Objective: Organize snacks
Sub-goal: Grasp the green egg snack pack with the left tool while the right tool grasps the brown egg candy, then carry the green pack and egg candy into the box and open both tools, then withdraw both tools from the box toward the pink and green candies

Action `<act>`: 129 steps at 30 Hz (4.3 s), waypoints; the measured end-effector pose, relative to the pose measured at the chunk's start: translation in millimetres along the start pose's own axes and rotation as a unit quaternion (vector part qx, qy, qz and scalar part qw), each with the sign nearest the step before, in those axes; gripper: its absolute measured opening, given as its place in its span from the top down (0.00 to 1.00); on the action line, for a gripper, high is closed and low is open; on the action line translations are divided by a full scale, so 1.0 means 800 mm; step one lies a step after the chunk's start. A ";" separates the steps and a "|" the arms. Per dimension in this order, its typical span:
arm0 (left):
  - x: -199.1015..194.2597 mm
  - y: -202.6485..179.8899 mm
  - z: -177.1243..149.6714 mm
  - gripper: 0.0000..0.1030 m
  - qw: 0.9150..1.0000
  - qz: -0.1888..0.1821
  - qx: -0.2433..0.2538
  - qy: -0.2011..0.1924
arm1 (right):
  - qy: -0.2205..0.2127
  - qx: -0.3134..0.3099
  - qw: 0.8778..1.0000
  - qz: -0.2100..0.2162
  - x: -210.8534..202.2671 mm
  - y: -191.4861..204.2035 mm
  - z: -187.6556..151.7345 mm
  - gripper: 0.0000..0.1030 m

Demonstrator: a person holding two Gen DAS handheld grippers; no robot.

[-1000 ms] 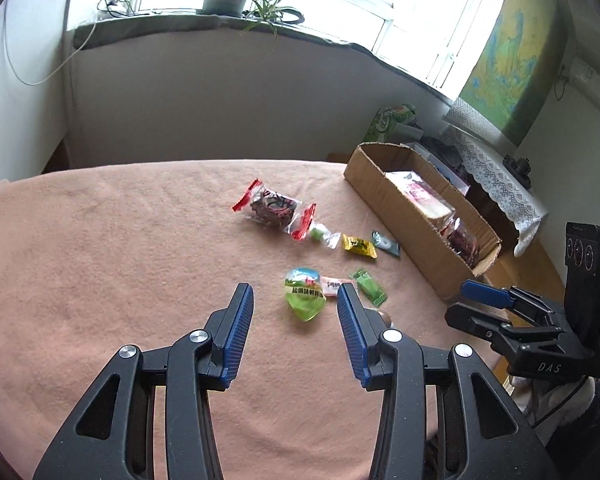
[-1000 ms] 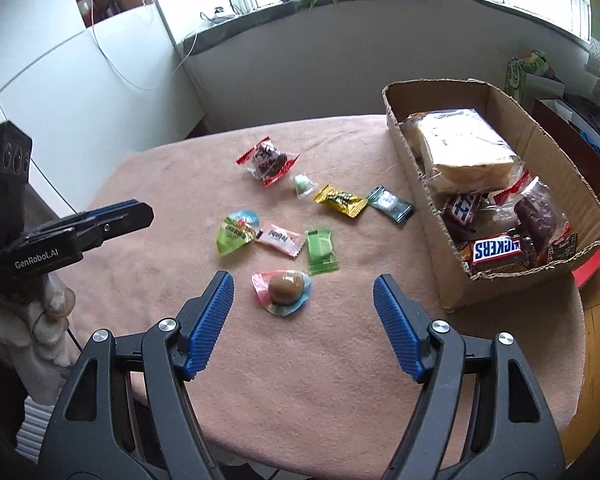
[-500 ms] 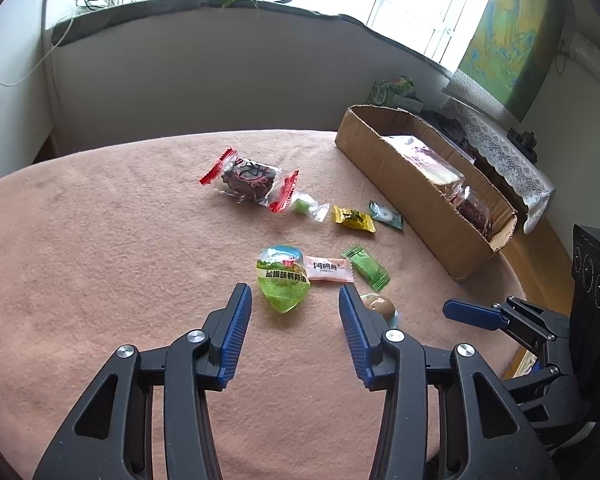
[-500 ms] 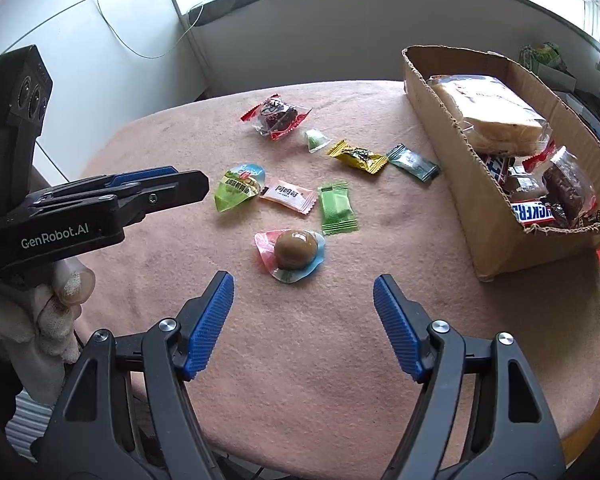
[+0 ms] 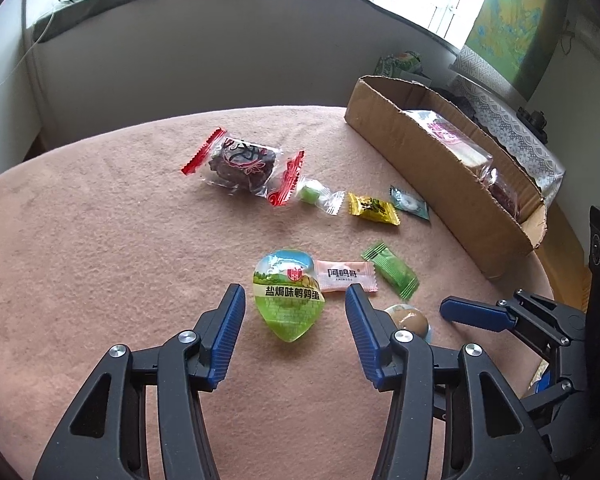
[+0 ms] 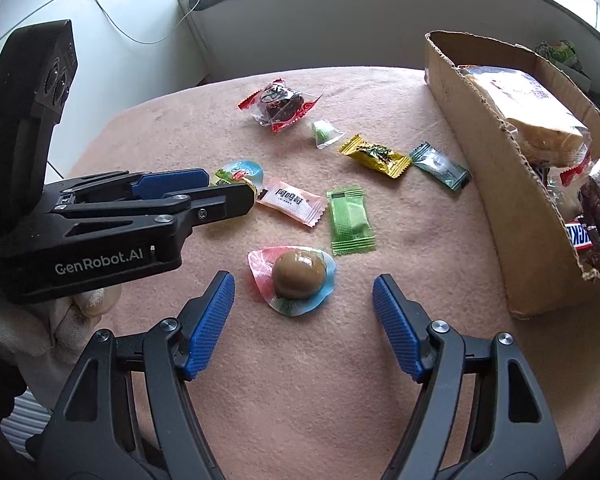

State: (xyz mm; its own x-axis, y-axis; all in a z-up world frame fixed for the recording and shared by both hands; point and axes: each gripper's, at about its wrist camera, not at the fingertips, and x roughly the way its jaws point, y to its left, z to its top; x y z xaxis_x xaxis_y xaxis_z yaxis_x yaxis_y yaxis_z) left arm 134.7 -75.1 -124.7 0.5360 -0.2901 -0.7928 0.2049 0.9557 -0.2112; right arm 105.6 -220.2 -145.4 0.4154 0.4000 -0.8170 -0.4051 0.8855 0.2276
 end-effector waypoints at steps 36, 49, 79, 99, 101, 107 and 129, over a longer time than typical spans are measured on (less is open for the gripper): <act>-0.021 0.009 0.005 0.67 0.999 -0.021 -0.011 -0.022 | -0.019 -0.009 1.000 -0.004 -0.021 -0.004 0.008 0.64; -0.047 -0.032 0.042 0.67 0.997 -0.045 0.012 -0.059 | -0.091 0.006 0.996 -0.017 -0.104 -0.028 0.028 0.64; 0.032 -0.214 0.082 0.66 0.986 -0.128 0.106 -0.023 | -0.101 0.121 0.983 -0.098 -0.141 -0.220 0.037 0.61; 0.011 -0.181 0.082 0.64 0.989 -0.117 0.083 -0.031 | -0.125 0.122 0.979 -0.102 -0.155 -0.194 0.043 0.38; 0.002 -0.168 0.082 0.64 0.990 -0.116 0.075 -0.035 | -0.127 0.118 0.980 -0.096 -0.157 -0.186 0.043 0.38; -0.021 -0.117 0.080 0.64 0.993 -0.102 0.045 -0.046 | -0.134 0.099 0.983 -0.071 -0.163 -0.150 0.046 0.38; -0.008 -0.024 0.027 0.64 0.996 -0.053 0.069 0.017 | -0.039 0.040 0.998 0.036 -0.063 -0.033 0.018 0.38</act>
State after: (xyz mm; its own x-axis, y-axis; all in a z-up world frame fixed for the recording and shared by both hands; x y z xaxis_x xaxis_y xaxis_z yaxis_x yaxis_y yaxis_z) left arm 145.0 -92.9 -102.9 0.4776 -0.3856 -0.7894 0.3710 0.9030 -0.2166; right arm 106.8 -260.1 -102.1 0.4519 0.4772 -0.7537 -0.3704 0.8690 0.3281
